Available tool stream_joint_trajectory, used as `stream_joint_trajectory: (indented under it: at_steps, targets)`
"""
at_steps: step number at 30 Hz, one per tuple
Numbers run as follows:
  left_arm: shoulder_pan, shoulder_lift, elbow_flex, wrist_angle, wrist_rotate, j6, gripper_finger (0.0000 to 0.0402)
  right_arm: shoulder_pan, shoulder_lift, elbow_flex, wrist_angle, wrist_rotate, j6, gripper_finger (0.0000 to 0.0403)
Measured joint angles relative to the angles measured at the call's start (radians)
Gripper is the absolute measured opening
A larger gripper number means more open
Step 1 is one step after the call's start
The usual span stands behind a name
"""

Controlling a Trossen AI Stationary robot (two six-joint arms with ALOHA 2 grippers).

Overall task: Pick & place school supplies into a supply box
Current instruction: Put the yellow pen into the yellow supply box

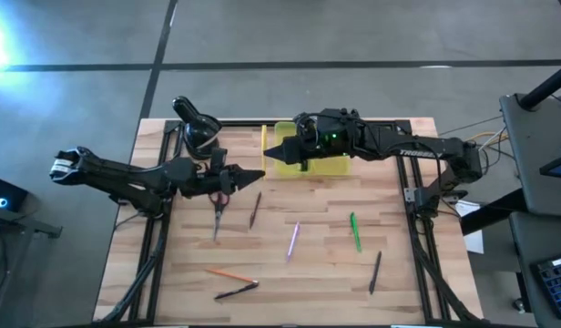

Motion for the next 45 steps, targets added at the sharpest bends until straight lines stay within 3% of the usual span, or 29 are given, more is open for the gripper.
stream_joint_trajectory:
  at_steps: [11, 24, 38, 45]
  targets:
    - [0.000, 0.006, 0.000, -0.009, 0.038, 0.001, 0.0005, 0.000, 0.001, 0.000, 0.022, 0.031, -0.003, 0.0161]
    - [0.001, 0.006, 0.000, -0.050, 0.064, -0.003, 0.0001, 0.000, 0.049, 0.000, 0.135, -0.069, -0.028, 0.0023]
    - [0.007, 0.006, 0.000, -0.073, 0.025, 0.011, 0.0003, 0.000, 0.039, 0.000, 0.129, -0.138, -0.079, 0.0023]
    - [0.007, -0.007, 0.000, -0.255, -0.087, -0.032, 0.0079, -0.017, -0.021, 0.000, -0.009, -0.122, -0.170, 0.0023]
